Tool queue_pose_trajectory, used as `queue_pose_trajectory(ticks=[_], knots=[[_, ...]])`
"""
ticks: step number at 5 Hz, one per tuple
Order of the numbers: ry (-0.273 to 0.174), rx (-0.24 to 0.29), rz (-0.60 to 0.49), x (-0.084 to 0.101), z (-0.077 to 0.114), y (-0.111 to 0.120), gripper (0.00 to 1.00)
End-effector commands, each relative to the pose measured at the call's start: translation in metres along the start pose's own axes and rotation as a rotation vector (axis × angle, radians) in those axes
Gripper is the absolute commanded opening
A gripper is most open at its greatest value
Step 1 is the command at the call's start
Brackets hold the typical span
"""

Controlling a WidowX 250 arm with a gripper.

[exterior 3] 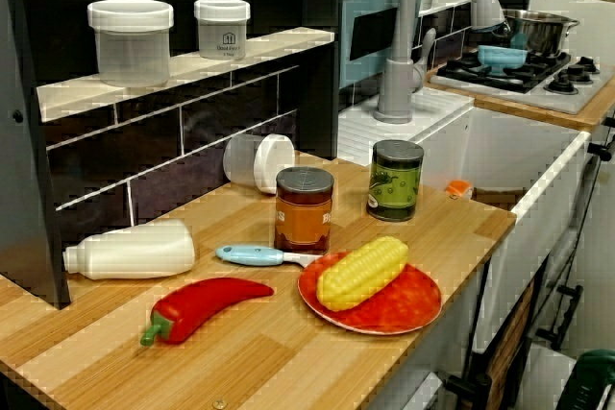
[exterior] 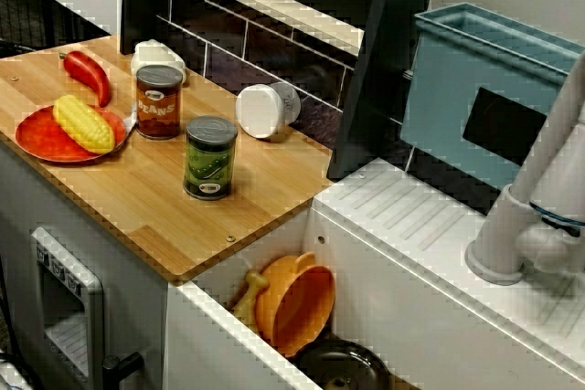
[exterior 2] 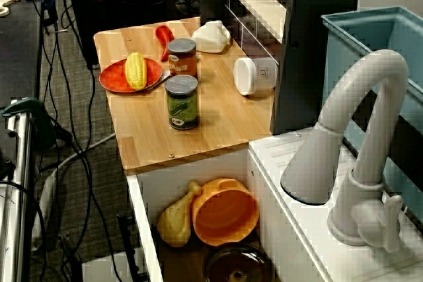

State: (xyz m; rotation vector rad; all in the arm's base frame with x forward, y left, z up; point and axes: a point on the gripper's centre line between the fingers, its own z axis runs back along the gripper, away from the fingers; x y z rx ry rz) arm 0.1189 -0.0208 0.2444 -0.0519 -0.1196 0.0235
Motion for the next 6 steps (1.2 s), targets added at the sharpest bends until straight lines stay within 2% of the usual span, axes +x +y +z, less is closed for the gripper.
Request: queue_pose_trajectory(ticks=[1, 2, 3, 4, 5, 6], knots=[[0.000, 0.000, 0.000, 0.000, 0.000, 0.000, 1.00], [0.025, 0.054, 0.032, 0.033, -0.030, 0.000, 1.00], [0.026, 0.110, 0.072, 0.066, -0.053, 0.003, 1.00], [0.025, 0.156, 0.181, 0.096, -0.064, 0.024, 1.00], [0.018, 0.198, 0.205, 0.109, -0.069, 0.051, 1.00], [0.019, 0.208, 0.238, 0.108, -0.065, 0.071, 1.00]])
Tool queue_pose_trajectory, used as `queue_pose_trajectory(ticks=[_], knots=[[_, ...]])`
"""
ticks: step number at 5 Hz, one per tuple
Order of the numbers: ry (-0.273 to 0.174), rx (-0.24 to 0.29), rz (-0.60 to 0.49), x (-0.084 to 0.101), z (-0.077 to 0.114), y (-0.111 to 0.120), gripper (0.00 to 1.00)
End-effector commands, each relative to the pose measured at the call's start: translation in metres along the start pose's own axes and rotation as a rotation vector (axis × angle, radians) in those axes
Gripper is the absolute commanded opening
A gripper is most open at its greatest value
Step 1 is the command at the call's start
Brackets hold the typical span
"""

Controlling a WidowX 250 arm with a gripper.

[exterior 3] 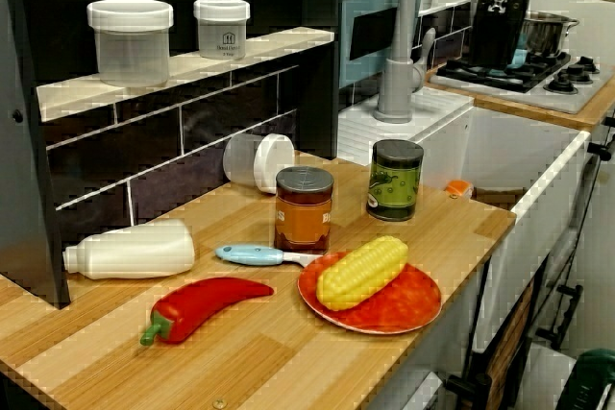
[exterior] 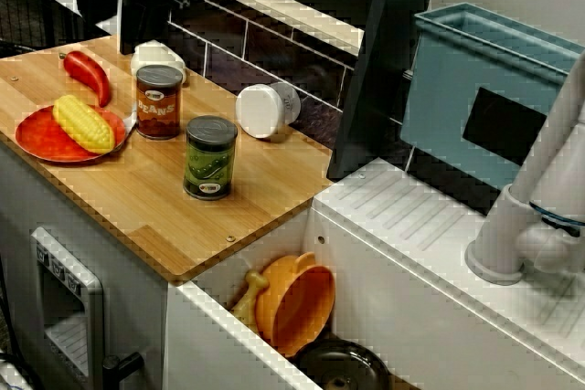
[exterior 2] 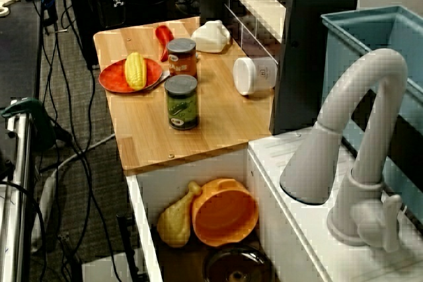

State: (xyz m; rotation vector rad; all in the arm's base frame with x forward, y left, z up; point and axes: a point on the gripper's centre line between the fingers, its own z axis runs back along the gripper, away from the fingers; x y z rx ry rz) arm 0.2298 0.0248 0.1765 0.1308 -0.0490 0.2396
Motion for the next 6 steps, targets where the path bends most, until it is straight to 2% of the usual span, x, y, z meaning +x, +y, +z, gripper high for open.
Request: queue_pose_trajectory(ticks=[1, 2, 3, 5, 6], knots=[[-0.031, -0.027, 0.289, 0.010, 0.008, 0.045, 1.00], [0.069, -0.054, 0.531, 0.009, -0.002, 0.052, 1.00], [0.045, -0.070, 0.589, 0.010, -0.004, 0.052, 1.00], [-0.039, -0.110, 0.742, 0.005, -0.014, 0.052, 1.00], [-0.048, -0.111, 0.846, 0.009, -0.023, 0.053, 1.00]])
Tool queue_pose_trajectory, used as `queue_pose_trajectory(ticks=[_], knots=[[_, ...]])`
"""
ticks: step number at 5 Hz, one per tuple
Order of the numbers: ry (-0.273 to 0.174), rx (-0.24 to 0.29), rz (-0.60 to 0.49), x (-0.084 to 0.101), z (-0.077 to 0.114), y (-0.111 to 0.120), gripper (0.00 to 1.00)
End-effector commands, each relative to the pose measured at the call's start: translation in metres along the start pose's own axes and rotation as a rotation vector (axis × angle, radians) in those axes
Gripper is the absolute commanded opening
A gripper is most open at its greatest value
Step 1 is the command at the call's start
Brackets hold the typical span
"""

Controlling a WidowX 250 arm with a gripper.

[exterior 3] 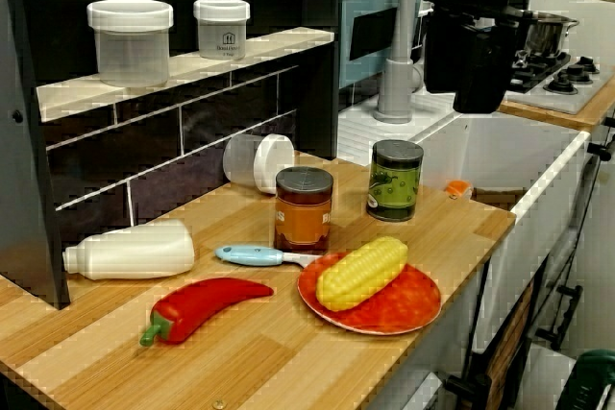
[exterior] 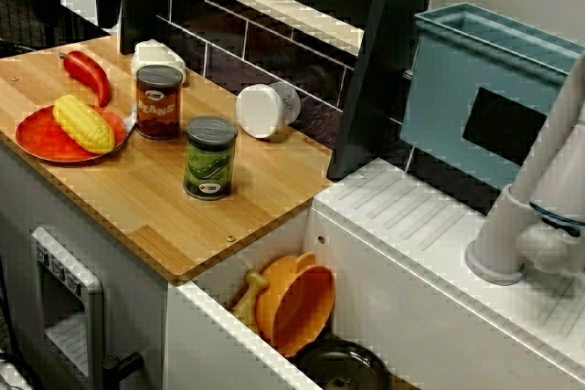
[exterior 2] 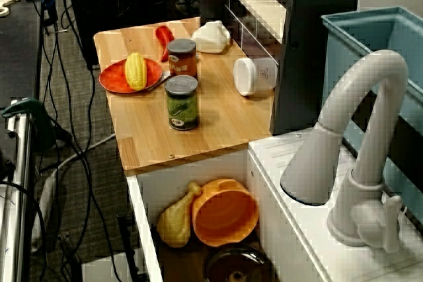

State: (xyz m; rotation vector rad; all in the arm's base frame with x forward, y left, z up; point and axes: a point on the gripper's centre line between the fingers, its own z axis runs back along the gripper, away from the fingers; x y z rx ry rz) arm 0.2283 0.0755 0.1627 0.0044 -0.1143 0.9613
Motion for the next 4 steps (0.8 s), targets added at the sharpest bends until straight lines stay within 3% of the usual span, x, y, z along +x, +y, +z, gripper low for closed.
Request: queue_pose_trajectory(ticks=[1, 3, 4], knots=[[-0.030, 0.005, 0.155, 0.010, -0.012, 0.005, 1.00], [-0.076, 0.045, 0.254, 0.015, -0.029, 0.017, 1.00], [-0.013, 0.119, 0.331, 0.023, -0.042, 0.030, 1.00]])
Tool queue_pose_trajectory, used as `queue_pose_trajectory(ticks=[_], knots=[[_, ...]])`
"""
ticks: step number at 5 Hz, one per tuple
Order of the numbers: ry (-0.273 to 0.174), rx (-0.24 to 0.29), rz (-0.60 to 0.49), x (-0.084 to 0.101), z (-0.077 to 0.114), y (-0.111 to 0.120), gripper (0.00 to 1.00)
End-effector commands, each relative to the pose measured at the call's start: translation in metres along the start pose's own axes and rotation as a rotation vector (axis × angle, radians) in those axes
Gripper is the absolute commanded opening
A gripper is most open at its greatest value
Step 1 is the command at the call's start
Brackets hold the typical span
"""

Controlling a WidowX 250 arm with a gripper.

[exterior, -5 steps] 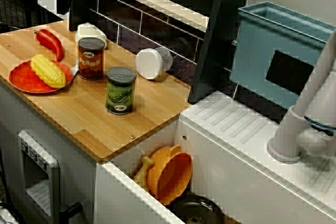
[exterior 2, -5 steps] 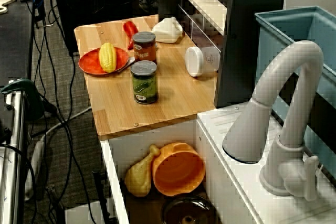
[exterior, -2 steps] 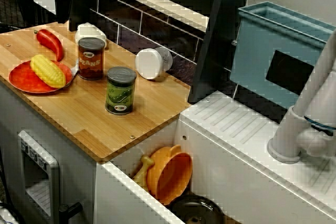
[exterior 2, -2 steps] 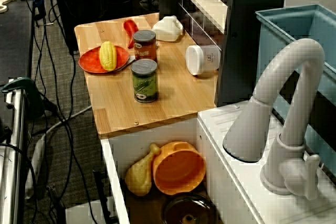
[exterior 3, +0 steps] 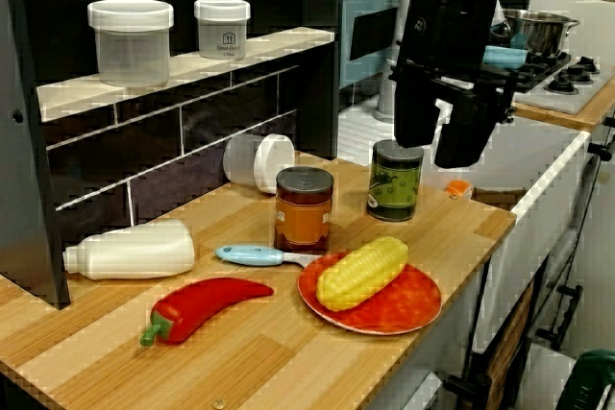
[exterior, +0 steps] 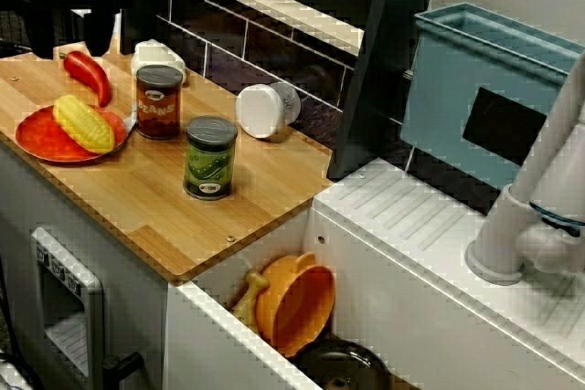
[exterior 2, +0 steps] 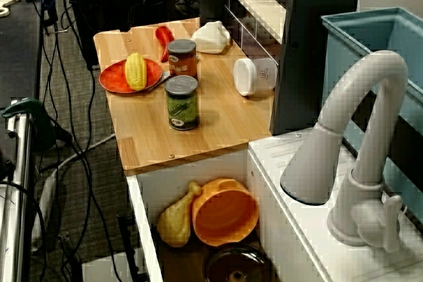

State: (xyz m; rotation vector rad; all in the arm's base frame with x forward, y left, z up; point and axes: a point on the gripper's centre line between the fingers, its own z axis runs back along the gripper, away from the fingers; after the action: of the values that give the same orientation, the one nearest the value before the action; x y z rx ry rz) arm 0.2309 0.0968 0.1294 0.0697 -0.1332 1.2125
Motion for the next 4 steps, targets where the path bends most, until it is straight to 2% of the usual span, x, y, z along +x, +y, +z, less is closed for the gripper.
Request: queue_pose_trajectory(ticks=[1, 2, 4], knots=[[0.085, 0.173, 0.223, 0.025, -0.024, 0.023, 1.00], [0.110, 0.238, 0.294, 0.040, -0.039, 0.025, 1.00], [0.076, 0.234, 0.314, 0.038, -0.045, 0.026, 1.00]])
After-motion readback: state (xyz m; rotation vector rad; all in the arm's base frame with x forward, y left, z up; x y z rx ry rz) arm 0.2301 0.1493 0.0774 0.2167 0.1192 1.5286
